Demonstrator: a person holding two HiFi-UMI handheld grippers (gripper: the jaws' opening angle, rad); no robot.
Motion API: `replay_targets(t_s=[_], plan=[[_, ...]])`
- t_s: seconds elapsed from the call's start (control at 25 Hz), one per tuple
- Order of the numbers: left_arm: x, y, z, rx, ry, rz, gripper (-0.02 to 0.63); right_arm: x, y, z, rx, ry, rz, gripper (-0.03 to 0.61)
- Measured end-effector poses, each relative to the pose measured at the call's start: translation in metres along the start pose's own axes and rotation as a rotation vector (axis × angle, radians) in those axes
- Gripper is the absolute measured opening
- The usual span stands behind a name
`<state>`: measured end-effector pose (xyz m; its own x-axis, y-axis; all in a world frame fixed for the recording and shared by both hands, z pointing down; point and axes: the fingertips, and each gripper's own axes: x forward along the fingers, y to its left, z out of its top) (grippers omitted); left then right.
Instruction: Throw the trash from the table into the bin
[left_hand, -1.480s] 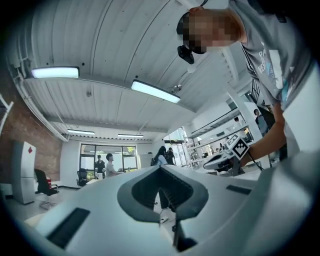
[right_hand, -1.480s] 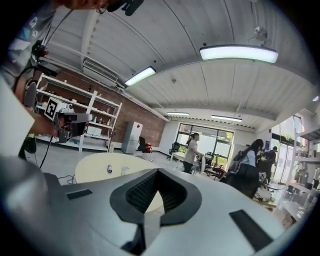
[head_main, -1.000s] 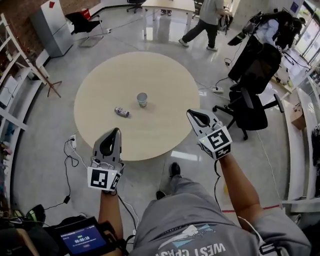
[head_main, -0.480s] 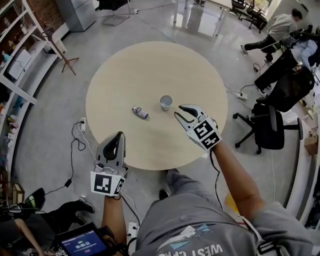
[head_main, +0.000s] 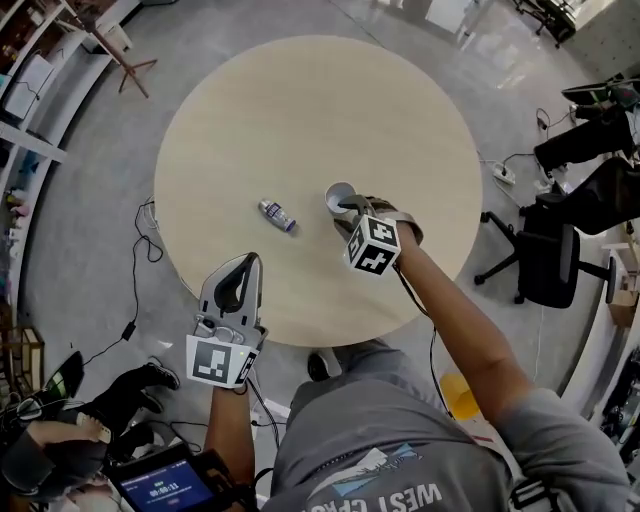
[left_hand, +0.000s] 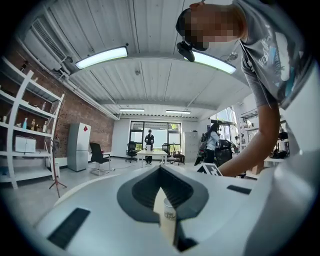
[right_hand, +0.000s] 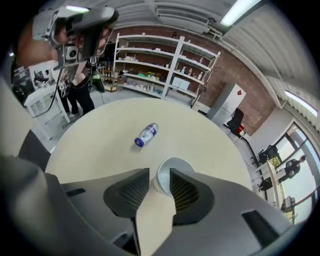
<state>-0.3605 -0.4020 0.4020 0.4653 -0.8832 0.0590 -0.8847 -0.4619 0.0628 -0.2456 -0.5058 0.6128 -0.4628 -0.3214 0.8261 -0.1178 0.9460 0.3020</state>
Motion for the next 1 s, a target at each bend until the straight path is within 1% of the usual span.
replay_targets(t_s=[0.08, 0.2, 0.28, 0.32, 0.36, 0.48, 0.6, 0.8, 0.92, 1.0], plan=[[0.007, 0.002, 0.001, -0.013, 0.011, 0.009, 0.043, 0.013, -0.003, -0.010, -0.066, 0.062, 0.009, 0.107], [0.011, -0.003, 0.002, -0.009, 0.027, 0.003, 0.043, 0.027, -0.006, -0.025, -0.154, 0.137, -0.001, 0.107], [0.006, -0.009, 0.000, 0.003, 0.039, -0.009, 0.043, 0.028, -0.004, -0.028, -0.146, 0.134, -0.016, 0.092], [0.002, -0.012, -0.001, 0.009, 0.043, -0.013, 0.043, 0.026, -0.004, -0.028, -0.125, 0.122, -0.030, 0.033], [-0.002, -0.015, -0.001, 0.015, 0.045, -0.016, 0.043, 0.023, -0.005, -0.027, -0.098, 0.106, -0.046, 0.020], [-0.013, -0.024, 0.001, 0.034, 0.043, -0.022, 0.043, 0.001, -0.007, -0.022, -0.015, 0.041, -0.103, 0.018], [-0.030, -0.040, 0.014, 0.051, 0.021, -0.031, 0.043, -0.043, -0.003, -0.009, 0.065, -0.048, -0.168, 0.018], [-0.087, -0.078, 0.047, 0.080, -0.032, -0.053, 0.043, -0.153, 0.025, 0.026, 0.261, -0.245, -0.268, 0.018], [-0.124, -0.102, 0.065, 0.107, -0.089, -0.085, 0.043, -0.222, 0.049, 0.044, 0.373, -0.386, -0.332, 0.018], [-0.144, -0.126, 0.071, 0.123, -0.114, -0.115, 0.043, -0.268, 0.072, 0.047, 0.426, -0.471, -0.368, 0.018]])
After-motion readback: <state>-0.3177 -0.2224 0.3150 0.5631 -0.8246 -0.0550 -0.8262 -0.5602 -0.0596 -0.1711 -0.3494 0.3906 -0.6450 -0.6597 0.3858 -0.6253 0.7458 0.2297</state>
